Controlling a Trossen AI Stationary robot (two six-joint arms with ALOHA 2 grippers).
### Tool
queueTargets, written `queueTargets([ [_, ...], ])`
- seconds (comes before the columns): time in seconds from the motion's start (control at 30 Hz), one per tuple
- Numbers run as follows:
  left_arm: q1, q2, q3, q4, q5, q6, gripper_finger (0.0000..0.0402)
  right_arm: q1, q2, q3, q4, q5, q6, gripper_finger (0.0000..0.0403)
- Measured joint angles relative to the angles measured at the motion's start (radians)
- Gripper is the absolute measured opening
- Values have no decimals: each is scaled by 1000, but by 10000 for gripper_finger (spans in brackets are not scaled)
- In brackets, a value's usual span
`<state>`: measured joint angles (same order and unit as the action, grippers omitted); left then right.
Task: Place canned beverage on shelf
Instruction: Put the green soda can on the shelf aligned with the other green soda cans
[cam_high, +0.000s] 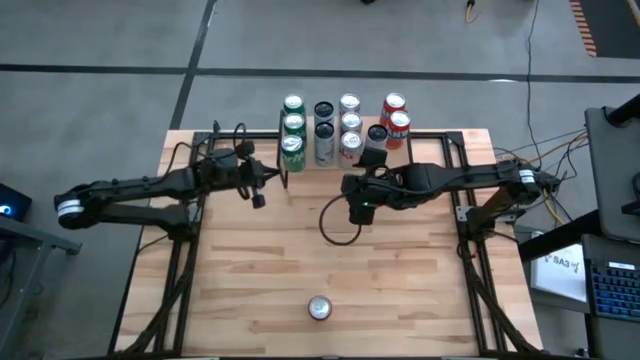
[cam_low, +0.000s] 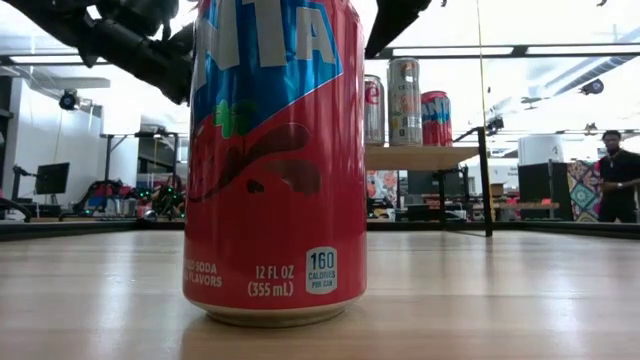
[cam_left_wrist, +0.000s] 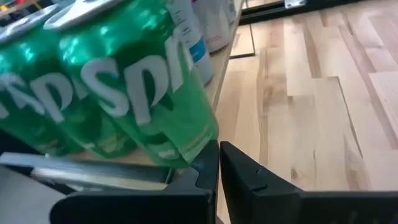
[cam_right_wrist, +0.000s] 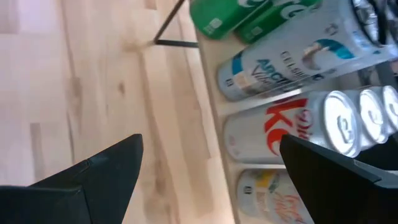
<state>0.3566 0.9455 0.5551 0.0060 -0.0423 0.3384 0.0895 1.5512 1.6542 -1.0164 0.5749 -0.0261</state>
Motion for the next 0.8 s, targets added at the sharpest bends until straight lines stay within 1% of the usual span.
queueTargets([
  [0.3,34,95,56,0,-14,27,0,0,-47,-64,3,-8,47,368],
  [0.8,40,201,118,28,-22,-7,0,0,-46,-67,4,-8,60,368],
])
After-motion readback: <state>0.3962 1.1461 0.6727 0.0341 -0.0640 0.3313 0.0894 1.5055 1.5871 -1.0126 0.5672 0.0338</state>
